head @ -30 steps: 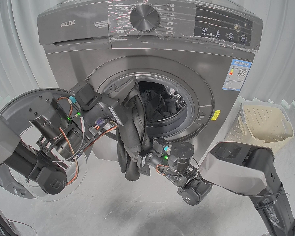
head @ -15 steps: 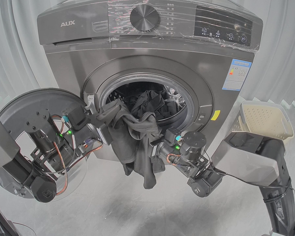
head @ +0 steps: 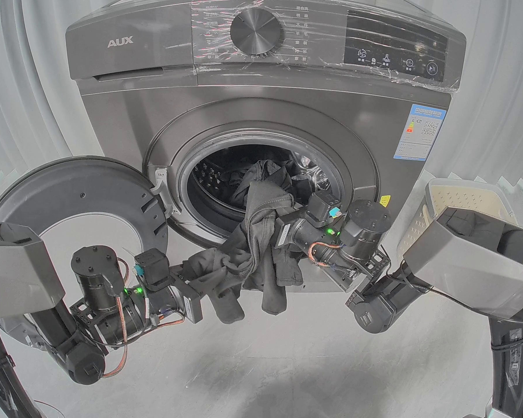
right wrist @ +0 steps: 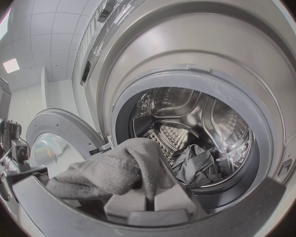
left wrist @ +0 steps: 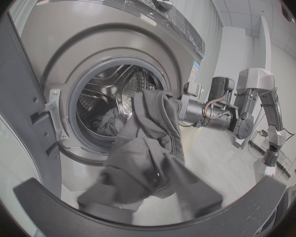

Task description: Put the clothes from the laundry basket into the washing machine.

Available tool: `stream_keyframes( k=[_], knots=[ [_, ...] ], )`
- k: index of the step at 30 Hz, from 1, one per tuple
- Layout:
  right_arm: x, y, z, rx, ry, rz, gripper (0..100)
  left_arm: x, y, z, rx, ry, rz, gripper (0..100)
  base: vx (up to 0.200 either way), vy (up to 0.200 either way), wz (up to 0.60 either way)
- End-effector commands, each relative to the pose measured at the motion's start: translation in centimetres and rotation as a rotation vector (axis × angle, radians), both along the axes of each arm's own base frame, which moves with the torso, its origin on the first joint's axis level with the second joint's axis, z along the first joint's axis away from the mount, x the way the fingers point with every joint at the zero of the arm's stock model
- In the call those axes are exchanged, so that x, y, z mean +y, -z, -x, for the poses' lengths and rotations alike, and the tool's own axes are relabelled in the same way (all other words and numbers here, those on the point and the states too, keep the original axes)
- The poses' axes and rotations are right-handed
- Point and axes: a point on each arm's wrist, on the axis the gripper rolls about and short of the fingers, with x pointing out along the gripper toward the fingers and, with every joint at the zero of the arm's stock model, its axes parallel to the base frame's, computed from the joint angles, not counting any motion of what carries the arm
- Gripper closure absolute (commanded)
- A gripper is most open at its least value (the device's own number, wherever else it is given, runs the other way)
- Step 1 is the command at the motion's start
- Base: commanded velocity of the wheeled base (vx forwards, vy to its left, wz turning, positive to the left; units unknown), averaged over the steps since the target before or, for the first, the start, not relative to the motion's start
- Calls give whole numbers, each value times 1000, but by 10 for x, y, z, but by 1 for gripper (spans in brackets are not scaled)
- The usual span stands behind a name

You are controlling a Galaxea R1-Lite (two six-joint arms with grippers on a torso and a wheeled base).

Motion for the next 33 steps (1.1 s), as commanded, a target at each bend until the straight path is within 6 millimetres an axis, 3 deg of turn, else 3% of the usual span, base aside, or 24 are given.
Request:
stream_keyframes(
  k=[1, 11, 15, 21, 33],
  knots=[
    [1, -10, 4, -19, -5, -15, 100, -4, 14, -7, 34, 3, -18, 0, 0, 0, 0],
    [8, -11, 25, -3, -48, -5, 100, -20, 22, -38, -2, -10, 4, 0, 0, 0, 0],
    [7, -16, 26, -8, -45, -9, 100, -24, 31, -32, 28, 9, -19, 0, 0, 0, 0],
    [-5, -21, 15, -21, -7, -20, 100, -25, 45, -7, 105, 56, -77, 0, 0, 0, 0],
    [-14, -21, 9, -14, 21, -31, 100, -12, 45, 7, 129, 55, -113, 0, 0, 0, 0]
  ],
)
